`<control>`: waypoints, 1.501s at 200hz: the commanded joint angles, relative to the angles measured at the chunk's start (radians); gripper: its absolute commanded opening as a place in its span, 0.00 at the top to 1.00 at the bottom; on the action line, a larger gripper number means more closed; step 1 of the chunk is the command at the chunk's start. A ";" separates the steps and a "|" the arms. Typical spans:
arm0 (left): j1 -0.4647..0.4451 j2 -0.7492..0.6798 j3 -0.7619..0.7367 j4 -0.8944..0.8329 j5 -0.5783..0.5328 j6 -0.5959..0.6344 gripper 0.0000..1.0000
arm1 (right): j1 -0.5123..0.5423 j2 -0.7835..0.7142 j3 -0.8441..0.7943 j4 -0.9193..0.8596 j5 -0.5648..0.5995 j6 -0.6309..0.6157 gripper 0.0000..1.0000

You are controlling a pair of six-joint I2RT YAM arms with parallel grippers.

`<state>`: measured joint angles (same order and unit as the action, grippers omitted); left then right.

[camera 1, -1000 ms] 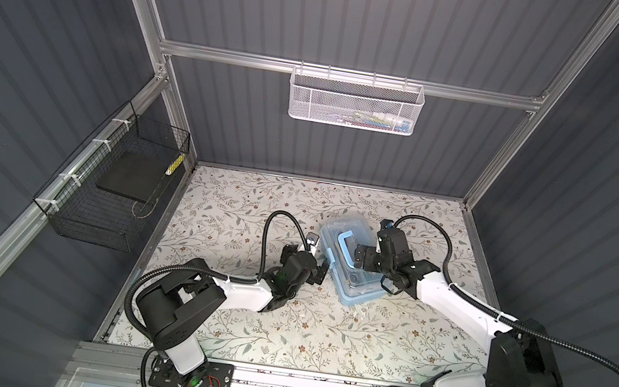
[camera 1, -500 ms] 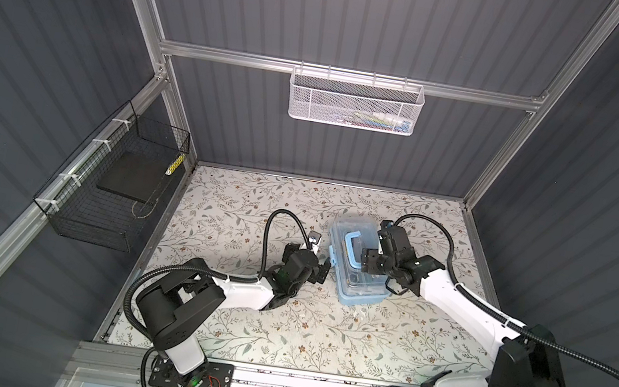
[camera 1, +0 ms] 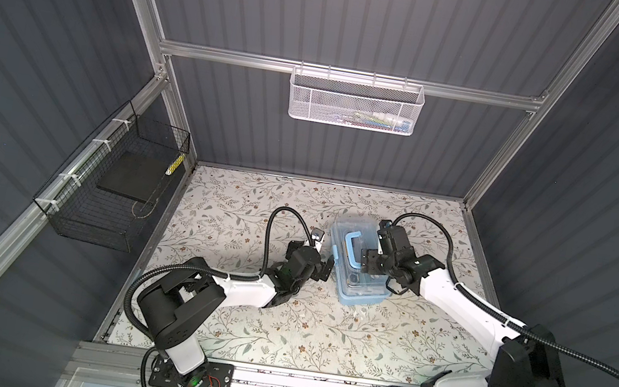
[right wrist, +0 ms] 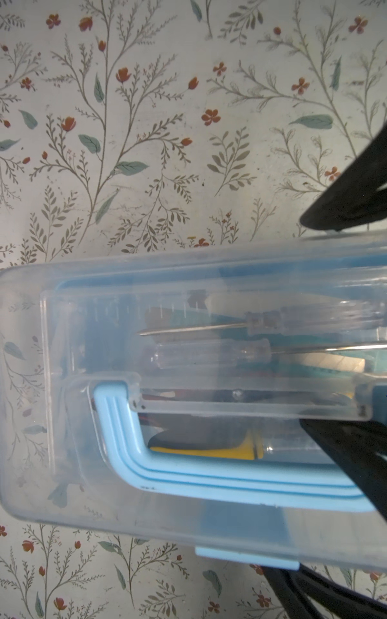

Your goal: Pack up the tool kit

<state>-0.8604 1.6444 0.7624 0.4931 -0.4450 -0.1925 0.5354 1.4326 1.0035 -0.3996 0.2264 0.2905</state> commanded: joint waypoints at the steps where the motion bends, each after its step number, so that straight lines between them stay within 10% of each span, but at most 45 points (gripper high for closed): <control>1: 0.002 0.020 0.029 0.002 0.010 0.016 0.00 | -0.002 0.018 0.036 -0.030 0.037 -0.024 0.06; 71: 0.001 0.020 0.029 0.002 0.010 0.023 0.00 | -0.003 -0.021 0.070 -0.036 0.060 0.010 0.03; 176: 0.004 0.030 0.043 -0.010 0.055 0.033 0.00 | 0.058 0.029 0.187 -0.070 -0.036 0.138 0.73; 300: 0.030 0.045 0.045 -0.021 0.099 0.014 0.00 | 0.188 0.266 0.351 -0.114 -0.088 0.228 0.91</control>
<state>-0.8322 1.6714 0.7849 0.4698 -0.3817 -0.1764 0.7128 1.6836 1.3216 -0.4755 0.1383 0.4919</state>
